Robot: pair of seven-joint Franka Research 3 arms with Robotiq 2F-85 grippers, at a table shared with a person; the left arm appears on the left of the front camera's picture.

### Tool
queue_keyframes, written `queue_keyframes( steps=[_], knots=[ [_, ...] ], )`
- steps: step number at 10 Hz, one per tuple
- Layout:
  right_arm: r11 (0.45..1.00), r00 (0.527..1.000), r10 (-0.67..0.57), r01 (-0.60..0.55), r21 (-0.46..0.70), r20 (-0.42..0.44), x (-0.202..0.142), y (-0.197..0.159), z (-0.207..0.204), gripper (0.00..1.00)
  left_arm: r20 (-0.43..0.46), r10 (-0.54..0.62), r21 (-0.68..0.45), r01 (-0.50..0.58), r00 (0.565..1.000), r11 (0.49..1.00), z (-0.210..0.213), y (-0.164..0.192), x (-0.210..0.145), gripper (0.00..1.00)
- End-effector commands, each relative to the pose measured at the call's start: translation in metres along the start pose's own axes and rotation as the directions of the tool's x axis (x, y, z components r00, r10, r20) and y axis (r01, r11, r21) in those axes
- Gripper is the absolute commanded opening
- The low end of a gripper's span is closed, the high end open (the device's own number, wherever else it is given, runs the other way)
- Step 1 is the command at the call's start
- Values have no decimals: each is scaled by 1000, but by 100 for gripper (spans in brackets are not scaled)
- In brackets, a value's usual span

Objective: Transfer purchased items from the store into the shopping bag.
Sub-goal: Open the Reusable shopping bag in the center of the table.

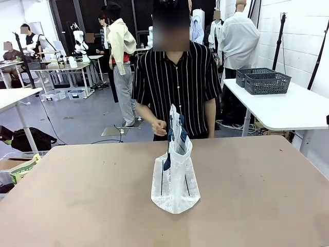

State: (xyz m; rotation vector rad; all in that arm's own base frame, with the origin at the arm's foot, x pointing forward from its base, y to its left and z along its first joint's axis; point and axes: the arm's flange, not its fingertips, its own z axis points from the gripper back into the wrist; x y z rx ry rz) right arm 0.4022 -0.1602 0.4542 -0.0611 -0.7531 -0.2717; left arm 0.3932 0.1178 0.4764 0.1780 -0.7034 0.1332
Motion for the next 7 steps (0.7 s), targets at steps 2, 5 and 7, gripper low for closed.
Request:
queue_keyframes(
  steps=[2,5,7],
  knots=[
    [1000,1000,9,-9,-7,-4,-1,-1,0,100,-7,-8,20,9,1000,1000,1,-1,-1,100],
    [1000,1000,9,-9,-7,-4,-1,-1,0,100,-7,-8,20,9,1000,1000,1,-1,-1,100],
    [1000,1000,9,-9,-7,-4,-1,-1,0,100,-7,-8,20,9,1000,1000,1,-1,-1,100]
  ],
)
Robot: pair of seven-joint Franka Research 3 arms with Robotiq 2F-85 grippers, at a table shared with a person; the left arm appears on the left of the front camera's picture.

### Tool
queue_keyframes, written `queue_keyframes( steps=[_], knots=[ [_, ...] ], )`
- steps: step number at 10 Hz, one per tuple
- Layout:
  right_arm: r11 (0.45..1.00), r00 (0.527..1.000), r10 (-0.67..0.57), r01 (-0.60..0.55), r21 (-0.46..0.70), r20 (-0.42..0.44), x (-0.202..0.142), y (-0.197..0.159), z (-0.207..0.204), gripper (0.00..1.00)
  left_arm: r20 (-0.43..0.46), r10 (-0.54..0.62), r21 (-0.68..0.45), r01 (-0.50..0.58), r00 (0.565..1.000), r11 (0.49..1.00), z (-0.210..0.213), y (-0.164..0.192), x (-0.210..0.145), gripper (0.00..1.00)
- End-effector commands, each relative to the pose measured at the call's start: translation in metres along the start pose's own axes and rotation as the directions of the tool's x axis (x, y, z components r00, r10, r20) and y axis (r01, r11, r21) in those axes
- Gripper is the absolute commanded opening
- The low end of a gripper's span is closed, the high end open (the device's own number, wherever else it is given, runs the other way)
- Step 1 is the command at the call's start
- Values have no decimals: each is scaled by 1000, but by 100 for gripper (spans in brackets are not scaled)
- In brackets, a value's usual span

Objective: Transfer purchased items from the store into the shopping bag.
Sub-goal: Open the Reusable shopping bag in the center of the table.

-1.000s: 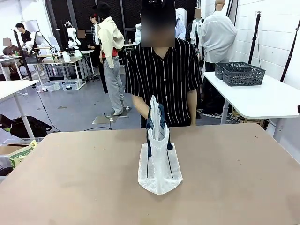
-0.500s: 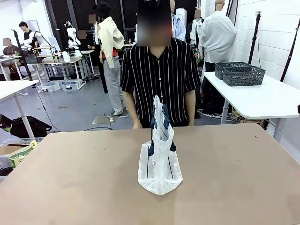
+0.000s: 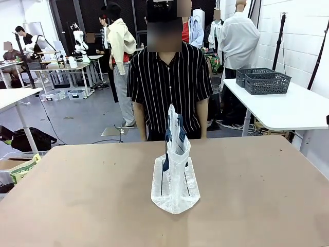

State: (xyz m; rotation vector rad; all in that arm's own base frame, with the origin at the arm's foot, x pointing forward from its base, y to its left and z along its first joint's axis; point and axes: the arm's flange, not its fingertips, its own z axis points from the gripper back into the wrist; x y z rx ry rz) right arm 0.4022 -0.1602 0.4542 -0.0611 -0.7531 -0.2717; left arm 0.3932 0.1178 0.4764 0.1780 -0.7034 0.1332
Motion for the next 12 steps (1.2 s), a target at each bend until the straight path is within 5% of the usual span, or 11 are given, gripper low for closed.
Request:
queue_keyframes(
  steps=[1,3,5,7,10,12],
  knots=[
    [1000,1000,9,-9,-7,-4,-1,-1,0,100,-7,-8,20,9,1000,1000,1,-1,-1,100],
    [1000,1000,0,0,0,0,0,0,0,100,0,0,0,0,1000,1000,0,0,0,100],
    [994,996,91,-91,65,15,25,47,19,100,96,-99,-95,108,990,990,6,-37,37,100],
    [945,981,183,-194,263,66,46,117,56,100,206,-229,-242,276,951,930,15,-101,79,100],
    [708,902,396,-418,569,170,44,230,124,100,251,-352,-425,430,902,797,20,-221,108,100],
    [595,853,480,-488,639,206,34,266,147,100,277,-331,-575,432,902,695,22,-274,110,100]
  ],
)
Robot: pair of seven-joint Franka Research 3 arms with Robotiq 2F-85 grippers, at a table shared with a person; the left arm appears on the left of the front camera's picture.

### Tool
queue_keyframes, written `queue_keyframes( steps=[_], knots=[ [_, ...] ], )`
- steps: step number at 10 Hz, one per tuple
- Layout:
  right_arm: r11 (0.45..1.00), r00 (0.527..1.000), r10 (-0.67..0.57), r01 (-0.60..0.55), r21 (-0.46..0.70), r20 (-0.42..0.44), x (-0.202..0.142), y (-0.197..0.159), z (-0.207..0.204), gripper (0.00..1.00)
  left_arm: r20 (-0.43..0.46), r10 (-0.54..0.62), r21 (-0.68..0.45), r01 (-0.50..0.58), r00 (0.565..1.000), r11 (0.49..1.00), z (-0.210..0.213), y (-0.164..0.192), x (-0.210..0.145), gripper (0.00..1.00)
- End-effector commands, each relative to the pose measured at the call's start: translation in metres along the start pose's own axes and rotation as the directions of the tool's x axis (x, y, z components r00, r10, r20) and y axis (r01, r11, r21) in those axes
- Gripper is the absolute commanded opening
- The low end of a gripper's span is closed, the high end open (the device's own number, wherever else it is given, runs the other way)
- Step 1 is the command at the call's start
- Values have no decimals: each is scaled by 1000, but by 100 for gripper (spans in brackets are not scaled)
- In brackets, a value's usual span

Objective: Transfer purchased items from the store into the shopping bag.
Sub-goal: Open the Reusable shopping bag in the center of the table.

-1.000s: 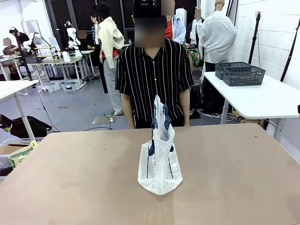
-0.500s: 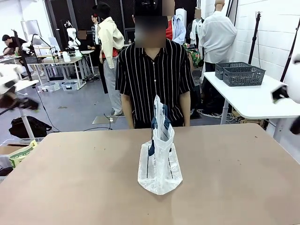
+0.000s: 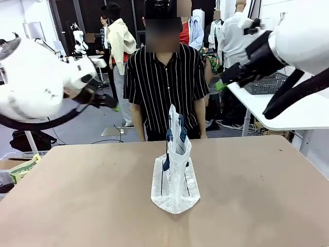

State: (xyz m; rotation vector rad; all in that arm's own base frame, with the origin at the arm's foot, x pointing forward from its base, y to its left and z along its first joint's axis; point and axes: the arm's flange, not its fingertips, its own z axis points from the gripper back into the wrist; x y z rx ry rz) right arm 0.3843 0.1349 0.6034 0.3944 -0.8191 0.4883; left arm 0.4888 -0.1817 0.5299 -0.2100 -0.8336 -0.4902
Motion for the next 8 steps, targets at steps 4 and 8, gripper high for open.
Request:
queue_keyframes(
  steps=[4,8],
  knots=[
    [998,998,43,-41,47,-42,-1,8,-5,100,0,0,0,0,1000,1000,0,0,0,100],
    [997,987,80,-75,35,-139,6,20,-29,100,102,-28,-232,51,994,971,-28,-41,44,100]
  ],
)
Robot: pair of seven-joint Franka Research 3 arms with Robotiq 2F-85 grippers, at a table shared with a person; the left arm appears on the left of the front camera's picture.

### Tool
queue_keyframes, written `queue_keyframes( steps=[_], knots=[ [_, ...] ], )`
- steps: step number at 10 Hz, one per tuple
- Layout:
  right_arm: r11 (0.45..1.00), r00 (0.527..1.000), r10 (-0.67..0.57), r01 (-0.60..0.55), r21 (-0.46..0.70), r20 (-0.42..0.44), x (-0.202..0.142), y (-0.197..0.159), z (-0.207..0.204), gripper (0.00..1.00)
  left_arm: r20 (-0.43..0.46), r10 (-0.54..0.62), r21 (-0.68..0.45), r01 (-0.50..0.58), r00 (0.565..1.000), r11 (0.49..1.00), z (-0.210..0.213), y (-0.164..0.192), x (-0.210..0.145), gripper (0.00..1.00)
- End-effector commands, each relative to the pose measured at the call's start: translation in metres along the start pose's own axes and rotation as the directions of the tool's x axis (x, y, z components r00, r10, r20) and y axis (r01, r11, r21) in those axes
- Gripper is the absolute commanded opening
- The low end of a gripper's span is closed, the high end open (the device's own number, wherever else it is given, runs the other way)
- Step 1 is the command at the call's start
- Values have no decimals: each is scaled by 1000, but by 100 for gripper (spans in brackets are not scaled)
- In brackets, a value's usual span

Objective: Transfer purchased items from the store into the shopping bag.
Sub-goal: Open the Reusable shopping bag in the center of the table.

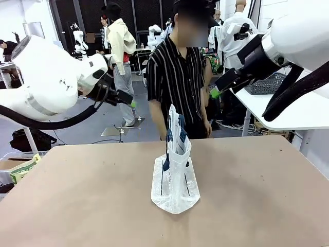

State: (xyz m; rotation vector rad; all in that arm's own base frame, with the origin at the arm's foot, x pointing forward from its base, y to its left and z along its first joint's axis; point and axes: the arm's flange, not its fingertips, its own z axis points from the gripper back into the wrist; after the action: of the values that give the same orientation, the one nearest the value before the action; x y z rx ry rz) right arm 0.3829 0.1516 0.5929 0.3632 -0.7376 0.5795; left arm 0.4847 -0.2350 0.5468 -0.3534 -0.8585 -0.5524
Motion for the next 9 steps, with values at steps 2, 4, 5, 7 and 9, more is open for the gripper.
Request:
queue_keyframes(
  steps=[2,4,5,7,9],
  knots=[
    [1000,993,5,-6,-11,-121,23,17,-40,100,-12,-84,-231,79,996,970,-45,-15,38,100],
    [1000,979,11,-10,9,-204,30,32,-69,100,-118,-100,-274,64,988,960,-75,-27,54,100],
    [999,974,24,-18,32,-225,31,37,-83,100,-164,-98,-295,46,982,954,-93,-26,59,100],
    [1000,969,11,-6,21,-248,23,46,-95,100,-235,-105,-325,24,966,945,-117,-39,60,100],
    [1000,955,19,-15,18,-295,18,54,-117,100,-248,-124,-363,26,961,931,-128,-45,59,100]
  ],
)
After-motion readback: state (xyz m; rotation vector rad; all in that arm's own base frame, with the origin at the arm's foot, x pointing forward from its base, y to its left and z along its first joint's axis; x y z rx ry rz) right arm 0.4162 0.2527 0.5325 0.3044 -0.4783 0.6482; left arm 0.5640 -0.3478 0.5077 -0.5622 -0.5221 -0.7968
